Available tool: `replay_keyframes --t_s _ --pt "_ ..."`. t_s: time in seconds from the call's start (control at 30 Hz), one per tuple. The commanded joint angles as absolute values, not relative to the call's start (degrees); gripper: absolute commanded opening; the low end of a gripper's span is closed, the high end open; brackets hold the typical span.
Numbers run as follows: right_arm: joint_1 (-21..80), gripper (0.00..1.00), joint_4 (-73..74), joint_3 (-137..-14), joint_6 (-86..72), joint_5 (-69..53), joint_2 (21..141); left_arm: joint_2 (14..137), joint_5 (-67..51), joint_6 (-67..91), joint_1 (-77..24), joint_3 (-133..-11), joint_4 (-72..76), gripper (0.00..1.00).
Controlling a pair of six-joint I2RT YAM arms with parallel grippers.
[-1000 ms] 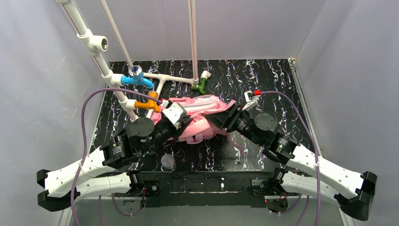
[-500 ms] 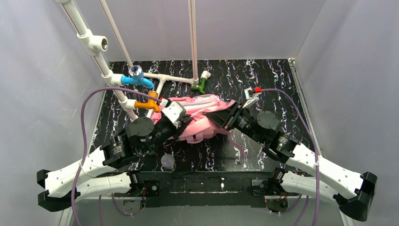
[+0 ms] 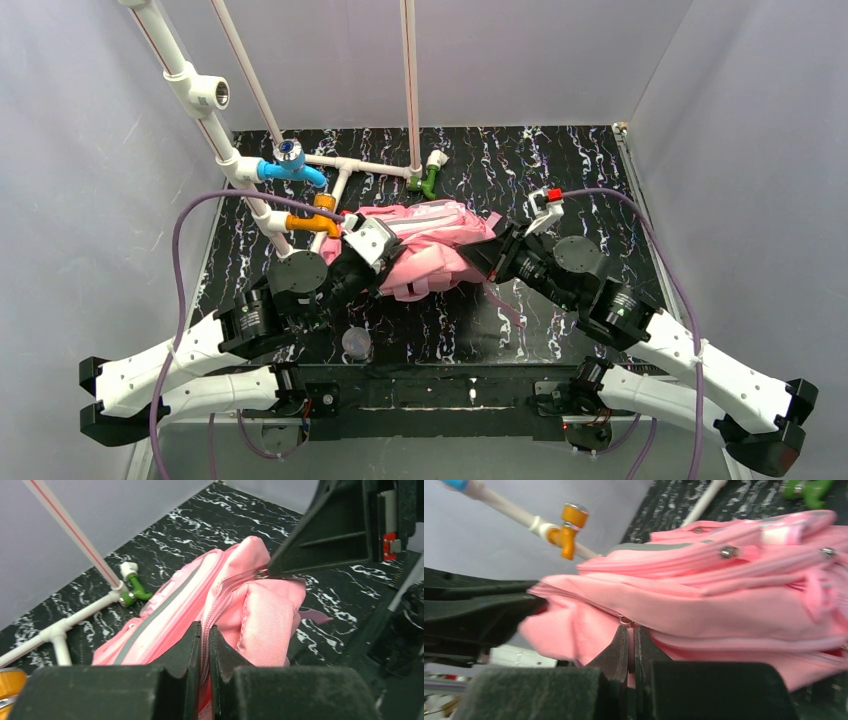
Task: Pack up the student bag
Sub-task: Zip the student bag at the center of the board.
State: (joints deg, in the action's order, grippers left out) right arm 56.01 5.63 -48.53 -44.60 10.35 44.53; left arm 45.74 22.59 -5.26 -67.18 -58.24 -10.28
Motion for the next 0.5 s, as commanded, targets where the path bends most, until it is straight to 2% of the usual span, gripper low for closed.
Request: replay_keyframes --t_s 0.0,0.27,0.47 --pt "55.9 0.01 15.2 -46.5 -35.4 21.6 41.5 40.1 37.1 -13.8 -66.3 -62.2 2.8 0.00" --pt "55.9 0.01 21.1 -39.4 -33.4 37.5 37.9 38.6 37.8 -16.5 -66.3 -65.6 0.4 0.00" --pt "54.7 0.01 20.7 -35.4 -35.9 45.6 42.8 39.2 38.3 -18.5 -66.3 -66.7 1.7 0.00"
